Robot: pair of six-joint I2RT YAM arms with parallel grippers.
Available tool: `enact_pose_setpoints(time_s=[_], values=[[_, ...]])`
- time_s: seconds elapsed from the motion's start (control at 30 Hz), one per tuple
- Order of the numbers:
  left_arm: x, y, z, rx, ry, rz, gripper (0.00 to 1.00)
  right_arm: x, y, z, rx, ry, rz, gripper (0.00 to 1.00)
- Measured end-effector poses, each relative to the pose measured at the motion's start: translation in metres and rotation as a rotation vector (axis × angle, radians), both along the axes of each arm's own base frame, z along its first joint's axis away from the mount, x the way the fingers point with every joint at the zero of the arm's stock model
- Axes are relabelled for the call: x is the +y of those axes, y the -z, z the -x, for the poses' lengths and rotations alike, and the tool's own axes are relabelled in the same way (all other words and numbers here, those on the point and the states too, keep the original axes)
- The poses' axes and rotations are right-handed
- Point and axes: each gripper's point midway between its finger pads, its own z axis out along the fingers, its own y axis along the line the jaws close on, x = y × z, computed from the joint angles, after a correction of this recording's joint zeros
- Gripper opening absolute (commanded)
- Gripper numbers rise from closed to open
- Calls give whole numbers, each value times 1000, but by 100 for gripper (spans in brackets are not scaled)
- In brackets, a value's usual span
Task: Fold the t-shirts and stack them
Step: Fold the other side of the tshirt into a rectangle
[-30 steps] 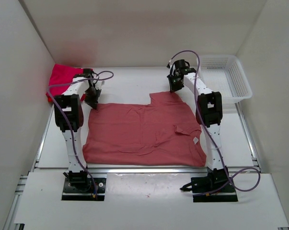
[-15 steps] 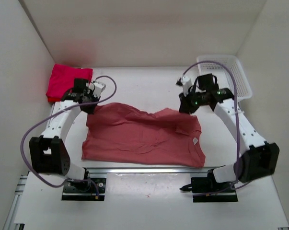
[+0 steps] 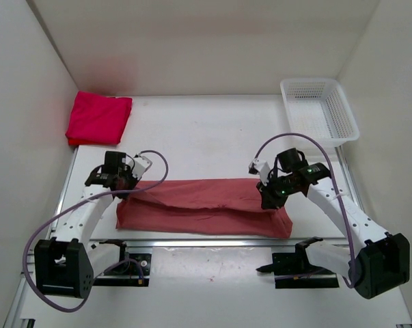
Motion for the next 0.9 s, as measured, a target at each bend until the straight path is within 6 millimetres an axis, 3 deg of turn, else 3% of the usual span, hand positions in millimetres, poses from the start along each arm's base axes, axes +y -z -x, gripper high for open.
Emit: enact_pose_setpoints(time_s=[0.2, 0.3, 0.33, 0.43, 0.57, 0.7, 0.8, 0.9], values=[[0, 11, -1, -14, 66, -71, 4, -4, 21, 12, 14, -29, 25, 0], [3, 15, 2, -12, 89, -98, 15, -6, 24, 12, 1, -35, 32, 1], [4, 15, 2, -16, 93, -105, 19, -6, 23, 11, -6, -37, 32, 3], [7, 16, 5, -25, 104, -130, 41, -4, 24, 11, -20, -62, 38, 38], [17, 13, 13, -34, 106, -160, 57, -1, 22, 22, -17, -149, 49, 46], [37, -5, 22, -96, 77, -192, 68, 2, 11, 32, -17, -236, 50, 45], [42, -20, 26, -177, 76, -213, 68, 0, 7, 22, -27, -183, 41, 44], [40, -31, 25, -220, 79, -203, 68, -9, 2, -13, -38, -11, 35, 43]])
